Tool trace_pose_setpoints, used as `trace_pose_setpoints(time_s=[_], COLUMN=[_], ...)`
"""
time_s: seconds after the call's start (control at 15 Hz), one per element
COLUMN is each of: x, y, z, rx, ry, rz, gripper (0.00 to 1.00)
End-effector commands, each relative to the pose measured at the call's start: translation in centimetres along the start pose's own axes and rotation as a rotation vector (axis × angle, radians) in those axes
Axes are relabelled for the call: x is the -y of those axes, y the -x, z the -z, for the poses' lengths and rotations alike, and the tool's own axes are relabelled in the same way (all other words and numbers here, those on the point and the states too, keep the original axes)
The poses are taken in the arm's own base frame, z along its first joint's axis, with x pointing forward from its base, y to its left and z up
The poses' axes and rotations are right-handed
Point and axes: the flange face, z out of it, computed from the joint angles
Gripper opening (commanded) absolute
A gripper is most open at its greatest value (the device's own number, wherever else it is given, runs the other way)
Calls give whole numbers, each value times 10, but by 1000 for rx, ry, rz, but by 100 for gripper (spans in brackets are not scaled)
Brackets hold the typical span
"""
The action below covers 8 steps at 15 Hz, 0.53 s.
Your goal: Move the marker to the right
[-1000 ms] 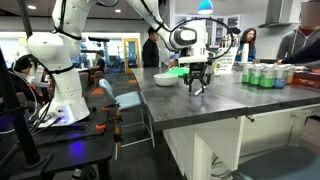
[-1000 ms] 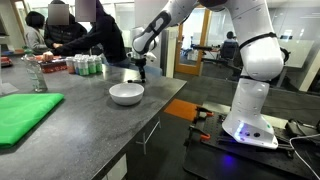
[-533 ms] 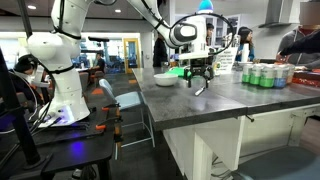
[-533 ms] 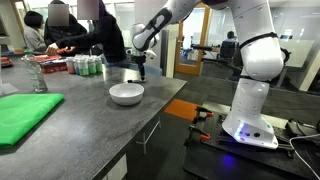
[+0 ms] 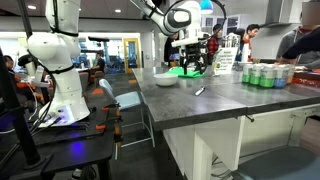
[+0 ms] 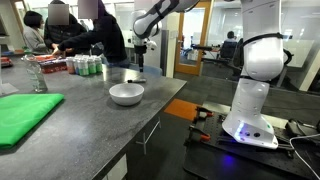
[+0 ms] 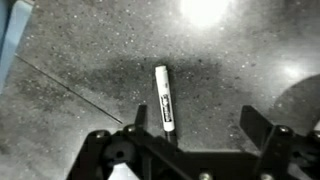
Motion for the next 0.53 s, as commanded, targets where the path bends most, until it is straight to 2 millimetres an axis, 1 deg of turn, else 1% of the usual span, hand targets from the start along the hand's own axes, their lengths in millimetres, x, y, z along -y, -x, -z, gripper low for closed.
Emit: trace_pose_setpoints(time_s=[0.0,0.13,0.27,0.4,0.47], x=[28,40,48,54,56], y=[12,12,11,9,6], z=[36,55,67,69,65], rx=[2,-11,-37,-37,-30], ry=[-56,-74,-71,-57,-57], rz=[-191,-292,-349,-368,-373], gripper=[100,100,100,100,100])
